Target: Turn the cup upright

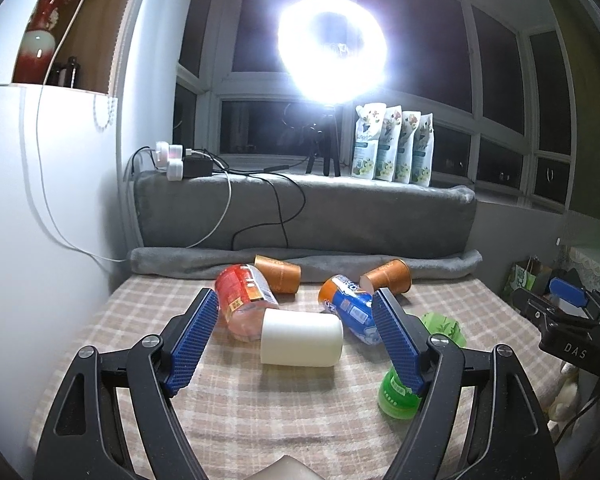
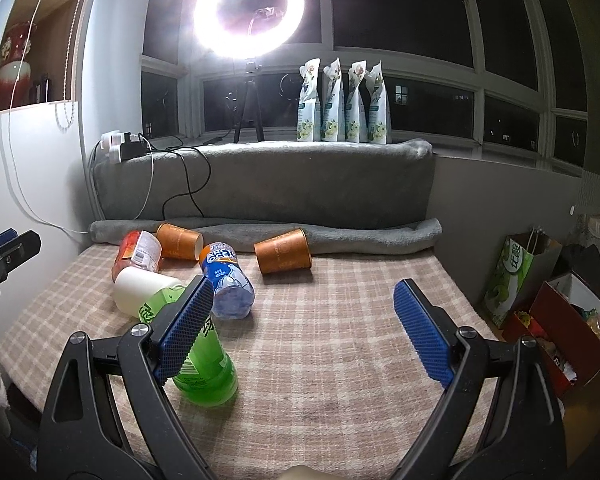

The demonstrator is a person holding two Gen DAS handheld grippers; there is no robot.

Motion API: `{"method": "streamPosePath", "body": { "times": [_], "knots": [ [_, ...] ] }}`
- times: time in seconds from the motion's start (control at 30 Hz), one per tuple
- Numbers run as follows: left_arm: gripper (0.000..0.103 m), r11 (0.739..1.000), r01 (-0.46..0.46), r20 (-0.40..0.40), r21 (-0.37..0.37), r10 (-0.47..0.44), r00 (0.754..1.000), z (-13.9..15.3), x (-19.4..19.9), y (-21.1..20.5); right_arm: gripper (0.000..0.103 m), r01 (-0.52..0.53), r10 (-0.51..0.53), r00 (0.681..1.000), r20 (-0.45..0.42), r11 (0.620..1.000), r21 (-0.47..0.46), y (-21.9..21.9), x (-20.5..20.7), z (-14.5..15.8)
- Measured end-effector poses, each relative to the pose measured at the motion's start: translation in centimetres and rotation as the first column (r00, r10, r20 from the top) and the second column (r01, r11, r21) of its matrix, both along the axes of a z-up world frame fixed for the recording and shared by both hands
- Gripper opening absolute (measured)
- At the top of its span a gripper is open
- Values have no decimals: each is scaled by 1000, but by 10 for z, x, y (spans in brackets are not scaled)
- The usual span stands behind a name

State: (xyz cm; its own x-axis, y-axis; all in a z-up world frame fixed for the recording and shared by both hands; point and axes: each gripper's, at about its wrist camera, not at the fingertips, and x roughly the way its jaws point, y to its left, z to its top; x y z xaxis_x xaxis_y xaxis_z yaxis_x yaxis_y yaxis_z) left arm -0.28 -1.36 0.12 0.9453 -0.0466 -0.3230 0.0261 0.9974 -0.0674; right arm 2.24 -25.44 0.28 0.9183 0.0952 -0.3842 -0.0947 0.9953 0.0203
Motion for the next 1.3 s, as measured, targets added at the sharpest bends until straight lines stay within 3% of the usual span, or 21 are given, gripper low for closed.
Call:
{"method": "streamPosePath", "body": {
  "times": [1.3],
  "knots": [
    [79, 1000, 12, -42, 2, -12, 999, -2, 4, -3, 94, -5, 5, 1000, -5, 1000, -3, -3, 0, -1]
  ]
}}
